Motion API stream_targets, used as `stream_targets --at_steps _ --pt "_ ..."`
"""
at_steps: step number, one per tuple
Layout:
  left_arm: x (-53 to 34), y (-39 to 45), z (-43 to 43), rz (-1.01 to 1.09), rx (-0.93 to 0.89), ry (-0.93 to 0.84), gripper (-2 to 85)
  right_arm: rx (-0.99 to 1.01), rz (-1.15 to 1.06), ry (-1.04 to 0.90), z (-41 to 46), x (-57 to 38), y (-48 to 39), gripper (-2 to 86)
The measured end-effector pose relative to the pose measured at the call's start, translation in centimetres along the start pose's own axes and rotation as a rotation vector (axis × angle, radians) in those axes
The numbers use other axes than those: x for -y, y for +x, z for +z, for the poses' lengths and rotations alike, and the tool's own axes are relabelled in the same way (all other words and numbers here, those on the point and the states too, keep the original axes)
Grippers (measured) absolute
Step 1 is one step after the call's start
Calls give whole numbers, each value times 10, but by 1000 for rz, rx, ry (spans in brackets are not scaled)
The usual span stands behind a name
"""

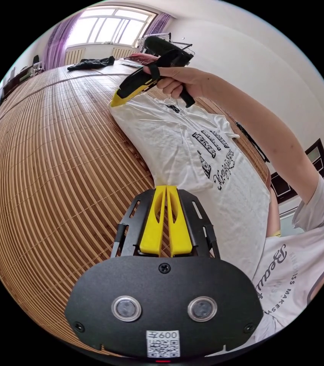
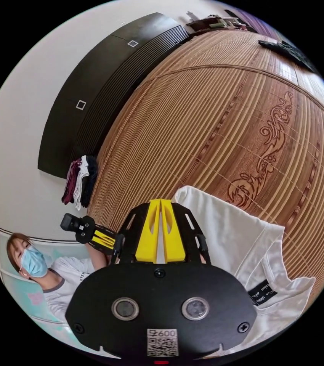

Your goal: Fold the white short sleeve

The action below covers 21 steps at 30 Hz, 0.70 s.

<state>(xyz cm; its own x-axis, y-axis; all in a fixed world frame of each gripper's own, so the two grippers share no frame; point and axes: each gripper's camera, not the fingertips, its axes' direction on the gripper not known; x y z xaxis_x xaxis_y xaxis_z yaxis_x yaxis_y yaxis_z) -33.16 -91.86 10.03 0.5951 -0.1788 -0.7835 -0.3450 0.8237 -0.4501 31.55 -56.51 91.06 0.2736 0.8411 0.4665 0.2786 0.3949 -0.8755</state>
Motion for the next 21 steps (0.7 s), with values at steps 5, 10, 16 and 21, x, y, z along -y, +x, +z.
stream_targets --at_steps 5,10,16,21 --pt "-1 4 -2 0 10 2 6 -23 41 127 7 -40 37 -8" --pt "-2 7 -4 1 9 2 4 -8 31 184 10 -73 52 -8" --pt "-5 9 -13 -2 -2 -9 2 -53 10 178 21 -102 54 -8" --pt "-15 13 -31 70 -18 -77 4 -2 43 230 26 -136 68 -8"
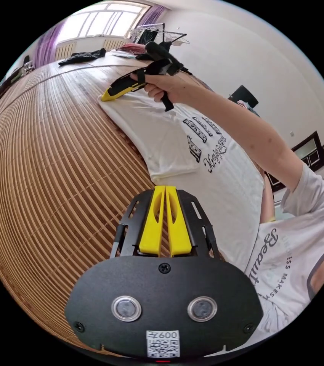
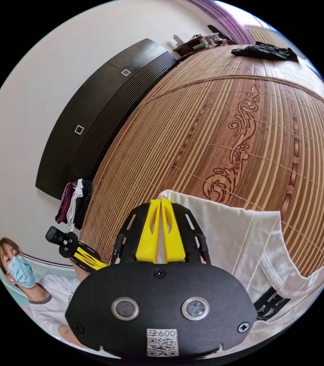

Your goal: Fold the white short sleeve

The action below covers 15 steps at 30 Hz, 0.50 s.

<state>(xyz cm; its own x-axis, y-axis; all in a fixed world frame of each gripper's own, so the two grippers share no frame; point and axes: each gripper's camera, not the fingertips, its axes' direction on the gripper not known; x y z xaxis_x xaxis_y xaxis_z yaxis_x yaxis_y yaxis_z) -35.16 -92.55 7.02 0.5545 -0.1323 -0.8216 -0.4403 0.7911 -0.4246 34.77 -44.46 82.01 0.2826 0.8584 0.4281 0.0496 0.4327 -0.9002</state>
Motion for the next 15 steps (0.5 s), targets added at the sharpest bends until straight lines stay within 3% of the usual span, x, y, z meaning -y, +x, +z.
stream_targets --at_steps 5,7,15 --pt "-35 -38 -65 -147 -129 352 3 91 -85 137 -23 -55 -13 -8" --pt "-37 -44 -70 -199 -120 393 3 68 -167 138 -31 -78 -36 -8" --pt "16 -26 -10 -143 -87 168 2 -149 -477 -159 17 -232 -164 -8"
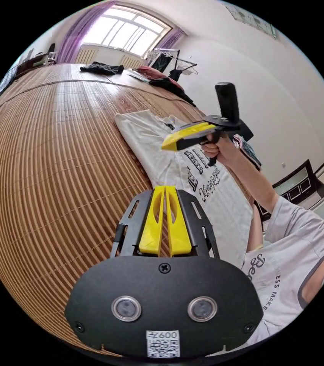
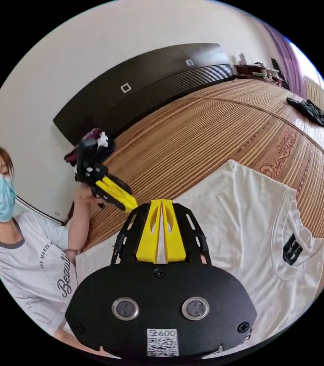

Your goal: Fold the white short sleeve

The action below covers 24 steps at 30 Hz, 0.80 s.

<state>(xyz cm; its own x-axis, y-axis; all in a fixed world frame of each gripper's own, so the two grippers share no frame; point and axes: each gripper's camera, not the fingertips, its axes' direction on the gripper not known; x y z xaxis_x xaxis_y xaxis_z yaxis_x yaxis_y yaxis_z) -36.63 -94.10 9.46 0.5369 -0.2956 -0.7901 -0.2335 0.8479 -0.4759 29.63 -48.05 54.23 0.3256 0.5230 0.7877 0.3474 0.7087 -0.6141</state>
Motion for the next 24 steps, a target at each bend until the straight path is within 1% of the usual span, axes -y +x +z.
stream_targets --at_steps 2,4,5,7,11,19,21,24 --pt "5 4 17 -3 87 -83 2 12 -3 -37 24 -19 -27 -8" --pt "6 5 22 5 94 -75 2 1 20 -22 39 -31 -34 -8" --pt "7 1 27 -27 109 -97 2 -22 39 -25 48 -40 -33 -8" --pt "8 4 32 -7 135 -104 2 -23 48 -25 57 -54 -33 -8" --pt "13 15 39 26 198 -132 2 -35 100 0 51 -89 -40 -9" --pt "12 2 34 19 154 -112 2 -185 113 -2 38 -130 -76 -9" --pt "12 -2 31 12 139 -107 2 -184 122 6 35 -132 -78 -8" --pt "13 -9 23 3 106 -93 2 -131 120 77 23 -124 -77 -8"
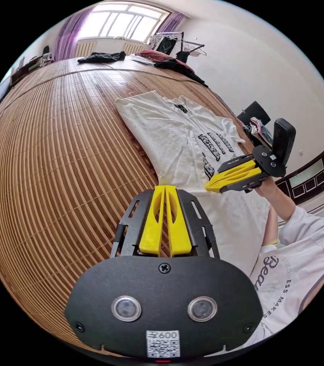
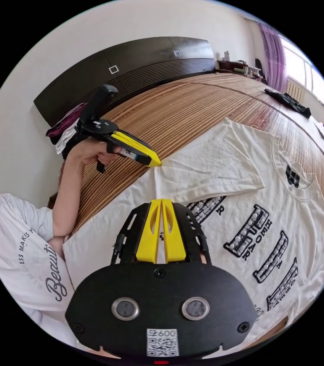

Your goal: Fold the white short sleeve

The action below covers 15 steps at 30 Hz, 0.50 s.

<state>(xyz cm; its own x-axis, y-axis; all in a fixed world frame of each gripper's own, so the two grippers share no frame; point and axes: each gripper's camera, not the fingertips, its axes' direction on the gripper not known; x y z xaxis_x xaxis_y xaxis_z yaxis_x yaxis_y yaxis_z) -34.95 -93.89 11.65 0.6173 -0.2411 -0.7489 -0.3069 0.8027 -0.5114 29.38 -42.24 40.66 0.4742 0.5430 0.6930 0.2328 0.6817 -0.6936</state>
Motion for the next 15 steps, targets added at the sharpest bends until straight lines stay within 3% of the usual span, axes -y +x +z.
stream_targets --at_steps 7,12,15 --pt "-5 -28 -37 -99 -115 191 1 163 151 168 2 73 58 -8" --pt "14 -25 -2 -84 -68 52 1 281 266 121 36 128 112 -8" --pt "15 -25 -5 -72 -60 59 1 210 334 117 42 152 143 -7"
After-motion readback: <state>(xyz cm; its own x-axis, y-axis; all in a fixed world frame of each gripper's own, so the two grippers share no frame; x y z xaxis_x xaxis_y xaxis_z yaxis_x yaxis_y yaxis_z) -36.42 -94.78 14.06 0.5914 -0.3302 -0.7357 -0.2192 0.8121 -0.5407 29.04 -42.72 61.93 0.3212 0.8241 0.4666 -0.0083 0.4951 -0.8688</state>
